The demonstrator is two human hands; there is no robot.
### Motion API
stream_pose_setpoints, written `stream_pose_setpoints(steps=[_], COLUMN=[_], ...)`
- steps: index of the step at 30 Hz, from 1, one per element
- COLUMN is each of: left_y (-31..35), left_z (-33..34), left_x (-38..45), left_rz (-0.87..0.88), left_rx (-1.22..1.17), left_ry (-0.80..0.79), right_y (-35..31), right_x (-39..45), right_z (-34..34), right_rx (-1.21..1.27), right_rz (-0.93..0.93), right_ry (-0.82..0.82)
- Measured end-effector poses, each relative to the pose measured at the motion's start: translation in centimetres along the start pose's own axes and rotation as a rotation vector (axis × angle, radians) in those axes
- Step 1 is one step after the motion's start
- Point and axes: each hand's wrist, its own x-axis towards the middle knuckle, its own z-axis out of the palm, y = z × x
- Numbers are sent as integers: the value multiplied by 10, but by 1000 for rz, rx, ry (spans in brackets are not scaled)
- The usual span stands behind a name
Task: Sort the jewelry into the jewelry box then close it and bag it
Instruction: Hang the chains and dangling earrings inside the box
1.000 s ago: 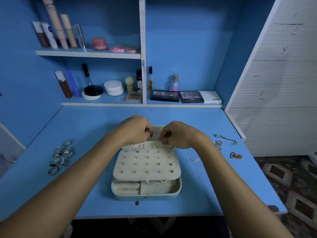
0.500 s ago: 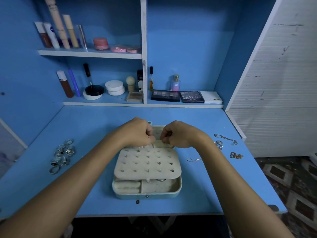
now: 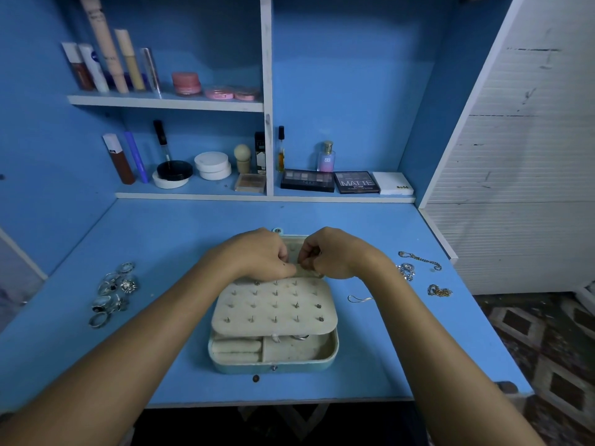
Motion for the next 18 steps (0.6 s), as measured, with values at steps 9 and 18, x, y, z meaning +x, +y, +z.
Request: stream_pose_setpoints(steps=[9, 18], left_y=[-3, 0], left_z=[-6, -7], left_x=[-3, 6], left_rz=[56, 73], left_rx=[64, 6], left_ry=[141, 166], right_y=[-2, 16], right_x=[-2, -8], right_z=[7, 6], right_rx=[-33, 107], right_rz=[-10, -63], right_ry=[108, 283])
